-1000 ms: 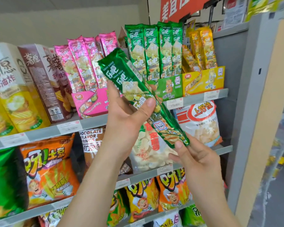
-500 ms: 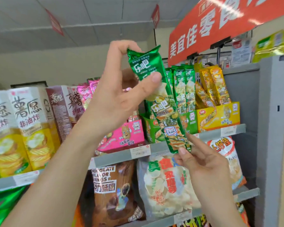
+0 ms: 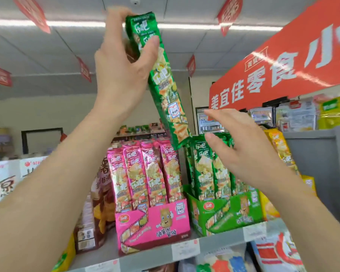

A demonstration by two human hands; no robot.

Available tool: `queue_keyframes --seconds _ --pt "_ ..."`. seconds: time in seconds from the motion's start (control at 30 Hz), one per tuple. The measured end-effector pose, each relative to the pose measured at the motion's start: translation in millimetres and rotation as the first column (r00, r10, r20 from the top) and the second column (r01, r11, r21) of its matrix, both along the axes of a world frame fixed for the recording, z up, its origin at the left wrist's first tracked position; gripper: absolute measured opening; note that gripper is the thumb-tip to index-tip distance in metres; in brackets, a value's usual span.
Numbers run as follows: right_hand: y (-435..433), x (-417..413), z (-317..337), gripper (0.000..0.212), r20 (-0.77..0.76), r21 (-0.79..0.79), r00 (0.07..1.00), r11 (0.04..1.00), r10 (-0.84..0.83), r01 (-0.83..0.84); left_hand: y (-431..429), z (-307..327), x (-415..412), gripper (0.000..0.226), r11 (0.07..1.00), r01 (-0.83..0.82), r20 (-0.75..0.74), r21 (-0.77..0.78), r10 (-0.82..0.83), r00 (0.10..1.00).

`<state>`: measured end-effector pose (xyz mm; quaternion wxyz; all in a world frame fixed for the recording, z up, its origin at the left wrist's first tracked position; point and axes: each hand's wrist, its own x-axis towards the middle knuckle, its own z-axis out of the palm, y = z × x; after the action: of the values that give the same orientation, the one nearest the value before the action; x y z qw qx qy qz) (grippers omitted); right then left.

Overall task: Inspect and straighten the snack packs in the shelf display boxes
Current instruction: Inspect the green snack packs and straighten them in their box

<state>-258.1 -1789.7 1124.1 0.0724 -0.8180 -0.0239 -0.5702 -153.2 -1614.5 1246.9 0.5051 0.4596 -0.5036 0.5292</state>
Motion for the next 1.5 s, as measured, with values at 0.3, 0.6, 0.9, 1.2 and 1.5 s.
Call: queue_keyframes --seconds 0.3,0.6,0.9,1.2,1.5 --pt "-30.3 25.4 25.1 0.038 -0.460 -0.176 0.866 0.976 -0.197 0.128 -43.0 7.1 21.6 0.035 0.988 -0.114 0.018 0.105 0.113 0.993" --pt "-41.4 25.1 36.4 0.037 -0.614 -0.174 0.766 0.980 -0.189 0.102 -75.7 -38.8 48.3 0.026 0.872 -0.192 -0.035 0.451 0.232 0.972" --pt "-43.7 27.4 43.8 0.024 -0.659 -0.151 0.737 0.986 -0.153 0.070 -68.2 -43.1 48.4 0.016 0.635 0.116 -0.370 0.764 0.284 0.884" --pt "-45.0 24.7 36.1 0.025 -0.593 -0.140 0.796 0.989 -0.122 0.047 -68.2 -53.7 38.8 0.013 0.414 0.005 -0.194 0.910 0.416 0.889" --pt "-44.1 24.8 1.8 0.053 -0.099 -0.183 0.989 0.979 -0.108 0.088 -61.8 -65.9 32.2 0.075 0.431 -0.346 0.134 0.834 0.449 0.883"
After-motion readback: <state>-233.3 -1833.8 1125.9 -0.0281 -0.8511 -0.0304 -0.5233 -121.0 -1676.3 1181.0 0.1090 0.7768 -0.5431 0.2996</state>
